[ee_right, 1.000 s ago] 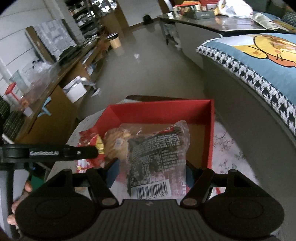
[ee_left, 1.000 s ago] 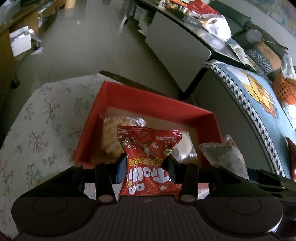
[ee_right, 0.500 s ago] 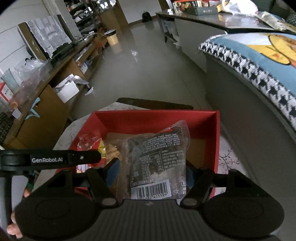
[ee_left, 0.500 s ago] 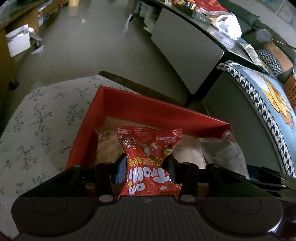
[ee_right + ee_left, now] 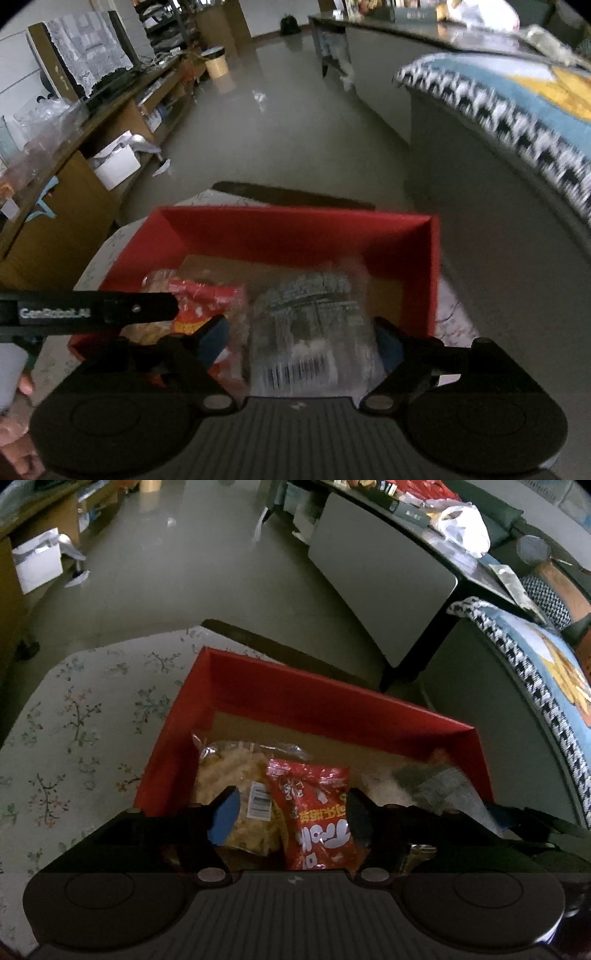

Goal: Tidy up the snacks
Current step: 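Carry both packs over the red box and lower them inside, then open both tools to release the packs and lift away from the box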

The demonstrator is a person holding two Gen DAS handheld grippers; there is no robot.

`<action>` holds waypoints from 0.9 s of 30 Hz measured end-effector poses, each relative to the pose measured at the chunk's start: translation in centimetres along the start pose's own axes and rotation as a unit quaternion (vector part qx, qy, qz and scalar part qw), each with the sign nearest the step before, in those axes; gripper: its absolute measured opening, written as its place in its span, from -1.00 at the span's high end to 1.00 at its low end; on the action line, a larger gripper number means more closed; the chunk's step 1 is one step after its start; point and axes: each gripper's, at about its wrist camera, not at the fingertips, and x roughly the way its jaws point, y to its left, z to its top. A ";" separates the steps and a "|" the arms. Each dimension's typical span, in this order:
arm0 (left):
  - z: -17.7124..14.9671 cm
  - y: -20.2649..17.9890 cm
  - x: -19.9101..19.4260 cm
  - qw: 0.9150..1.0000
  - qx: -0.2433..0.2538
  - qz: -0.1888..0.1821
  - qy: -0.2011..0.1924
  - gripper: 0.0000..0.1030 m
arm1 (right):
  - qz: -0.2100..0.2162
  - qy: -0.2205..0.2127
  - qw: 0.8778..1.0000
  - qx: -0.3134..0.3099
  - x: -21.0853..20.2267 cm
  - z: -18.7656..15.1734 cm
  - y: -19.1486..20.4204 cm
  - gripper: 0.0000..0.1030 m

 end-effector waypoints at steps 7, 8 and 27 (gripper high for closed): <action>-0.2 -0.4 -1.6 1.000 0.002 -0.006 -0.009 -0.47 | 0.006 -0.020 1.000 -0.010 -1.9 0.3 0.1 -0.89; -0.3 -0.5 -1.8 1.000 0.002 -0.007 -0.008 -0.48 | 0.008 -0.020 1.000 -0.010 -2.1 0.3 0.1 -0.89; -2.7 -0.3 -2.3 1.000 0.006 -0.009 0.018 -0.53 | 0.035 -0.020 0.999 0.025 -5.4 -0.3 -2.5 -0.92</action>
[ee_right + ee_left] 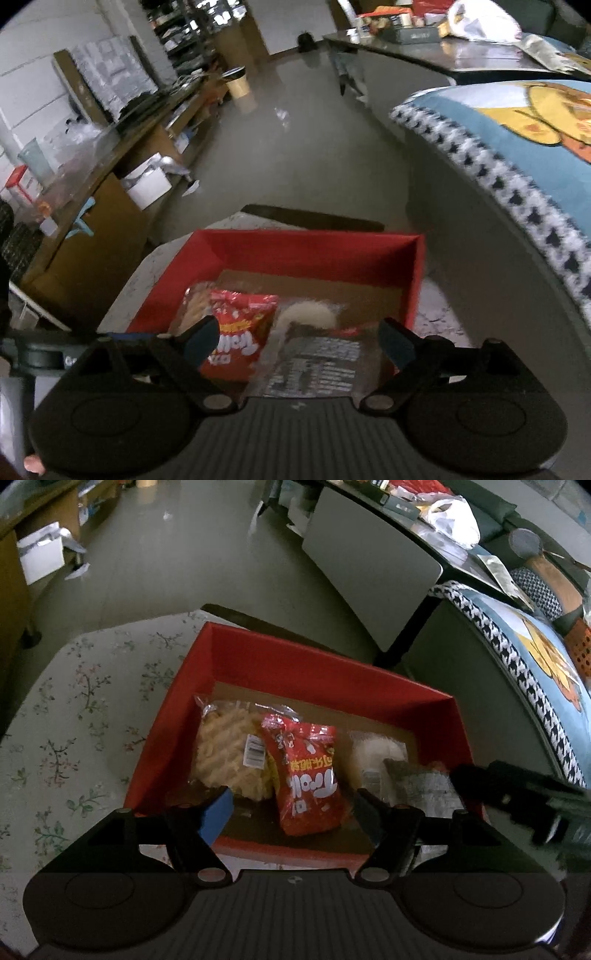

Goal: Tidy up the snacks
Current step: 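Open both tools to release the packs and lift away from the box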

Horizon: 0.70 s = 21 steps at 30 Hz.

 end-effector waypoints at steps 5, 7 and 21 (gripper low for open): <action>-0.9 -0.7 1.0 1.000 0.024 0.011 0.009 -0.53 | -0.109 0.014 0.994 0.009 -0.1 -1.4 -2.5 -0.91; -1.2 -1.4 1.1 0.999 0.042 0.020 0.003 -0.54 | -0.127 0.020 0.991 -0.031 0.1 -2.1 -2.1 -0.80; -1.6 -1.6 0.4 0.999 0.049 0.019 -0.001 -0.54 | -0.074 0.060 0.993 0.062 -3.2 -6.0 -4.0 -0.80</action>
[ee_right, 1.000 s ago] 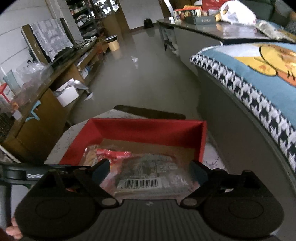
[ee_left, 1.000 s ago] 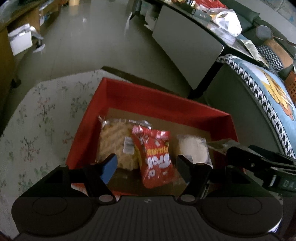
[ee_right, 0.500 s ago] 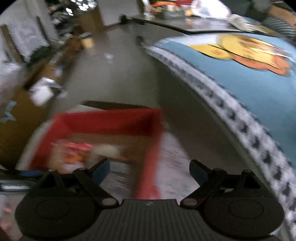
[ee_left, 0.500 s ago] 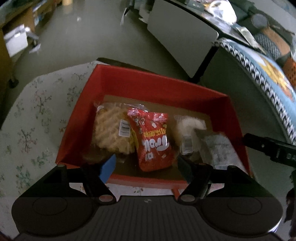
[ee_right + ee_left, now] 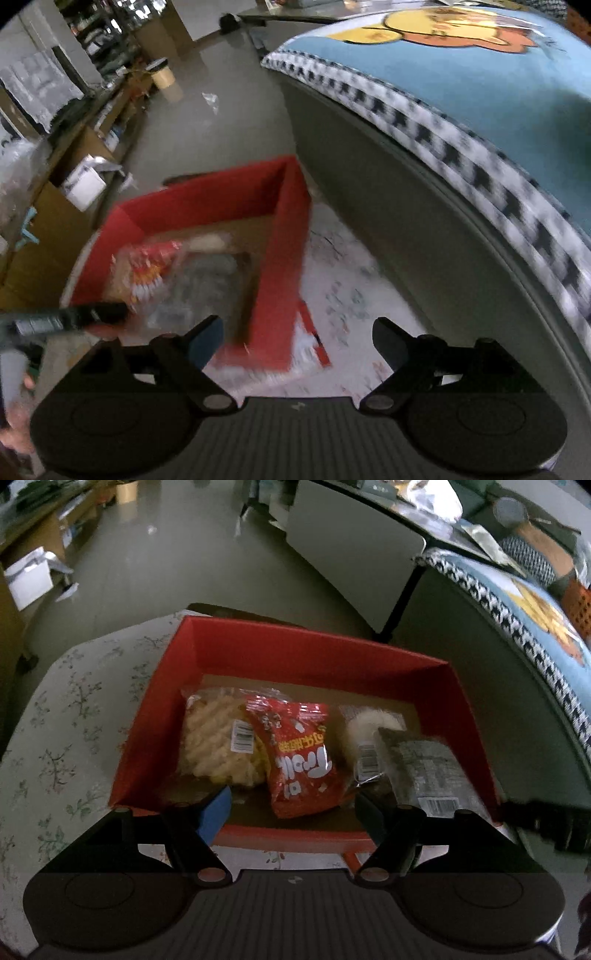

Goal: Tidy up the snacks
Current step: 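Open both tools to release the packs and lift away from the box, then move the left tool to the tan flat pack while the right tool approaches the white spicy strip pack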

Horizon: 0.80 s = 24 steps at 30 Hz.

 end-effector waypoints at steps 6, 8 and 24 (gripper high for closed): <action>-0.8 0.0 -2.0 1.000 0.003 -0.012 -0.001 -0.56 | 0.014 0.054 0.997 -0.048 0.6 -3.7 2.1 -0.82; -1.3 0.2 -2.6 1.000 -0.005 -0.022 0.003 -0.56 | 0.032 0.074 0.994 -0.074 1.4 -4.2 3.9 -0.82; -2.4 3.7 -3.4 0.998 -0.028 -0.054 0.022 -0.59 | 0.094 0.057 0.989 -0.098 8.0 -0.2 9.9 -0.81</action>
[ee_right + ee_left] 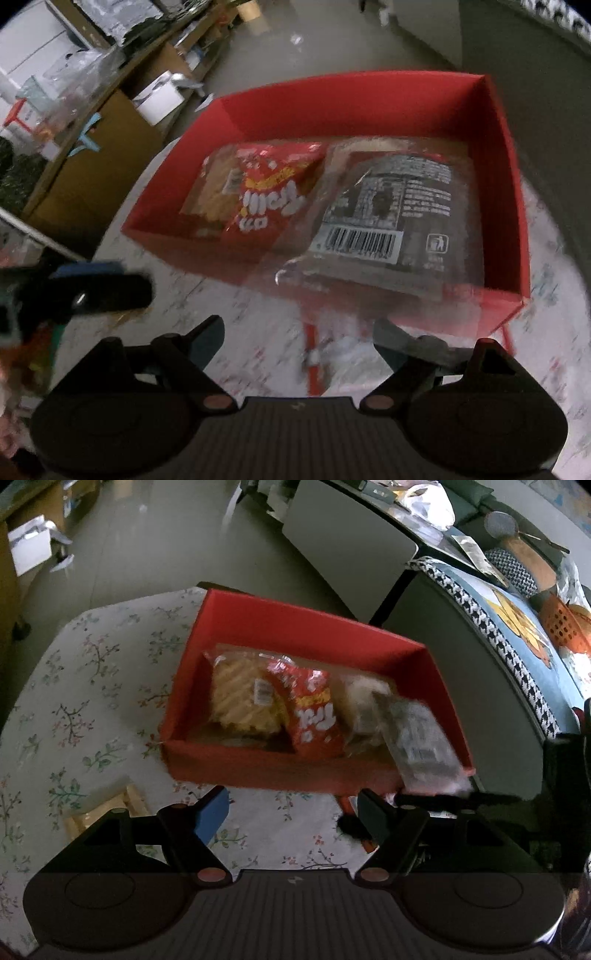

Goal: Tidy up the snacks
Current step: 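Move the left tool to the tan flat pack while the right tool approaches the white spicy strip pack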

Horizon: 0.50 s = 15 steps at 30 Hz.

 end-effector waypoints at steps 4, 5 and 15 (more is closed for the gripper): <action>0.0 0.5 0.1 1.000 -0.005 -0.002 0.003 -0.60 | 0.002 -0.013 1.000 0.009 0.2 1.1 -0.5 -0.81; 0.0 0.6 0.1 1.000 -0.007 -0.002 0.004 -0.61 | -0.001 -0.011 1.000 0.003 0.7 1.4 -0.5 -0.81; -0.4 0.3 0.8 1.000 0.006 0.001 0.015 -0.62 | -0.017 0.062 0.998 -0.009 1.6 0.5 -1.1 -0.82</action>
